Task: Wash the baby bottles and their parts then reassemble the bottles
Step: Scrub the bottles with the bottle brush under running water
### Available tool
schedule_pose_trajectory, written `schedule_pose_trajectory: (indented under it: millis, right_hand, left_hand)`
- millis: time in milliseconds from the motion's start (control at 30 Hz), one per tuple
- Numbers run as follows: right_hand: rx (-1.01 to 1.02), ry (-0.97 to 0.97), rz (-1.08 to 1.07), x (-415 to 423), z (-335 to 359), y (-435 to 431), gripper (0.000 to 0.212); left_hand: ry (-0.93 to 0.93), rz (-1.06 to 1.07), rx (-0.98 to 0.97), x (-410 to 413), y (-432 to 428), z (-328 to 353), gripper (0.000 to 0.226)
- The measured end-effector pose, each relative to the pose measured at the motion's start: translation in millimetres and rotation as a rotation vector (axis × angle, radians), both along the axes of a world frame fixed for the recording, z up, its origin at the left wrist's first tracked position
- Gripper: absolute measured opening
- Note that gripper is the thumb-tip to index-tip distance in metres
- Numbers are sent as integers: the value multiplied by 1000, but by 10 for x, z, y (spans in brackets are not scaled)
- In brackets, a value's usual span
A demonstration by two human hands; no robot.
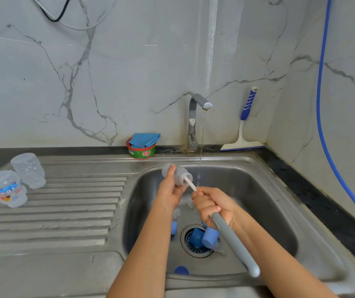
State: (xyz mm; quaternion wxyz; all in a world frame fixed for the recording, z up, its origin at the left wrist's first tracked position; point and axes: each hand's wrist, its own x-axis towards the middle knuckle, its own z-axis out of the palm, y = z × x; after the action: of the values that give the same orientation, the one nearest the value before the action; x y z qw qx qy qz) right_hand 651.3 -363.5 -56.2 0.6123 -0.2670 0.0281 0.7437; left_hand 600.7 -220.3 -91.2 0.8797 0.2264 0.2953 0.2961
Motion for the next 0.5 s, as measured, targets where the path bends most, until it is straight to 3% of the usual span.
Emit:
schedule_pose_trajectory:
  millis: [167, 400, 500]
  right_hand:
    - [-66, -22, -91, -53, -70, 52, 50]
    - [-12, -15, -172, -146, 29, 18, 49]
    - [-67, -242, -73, -178, 50, -43, 46]
  left_hand:
    - [-26, -31, 8, 26, -52, 6, 54]
    - [-37, -230, -30, 55, -101, 41, 68]
    - [-29, -233, -54, 13, -74, 42, 64]
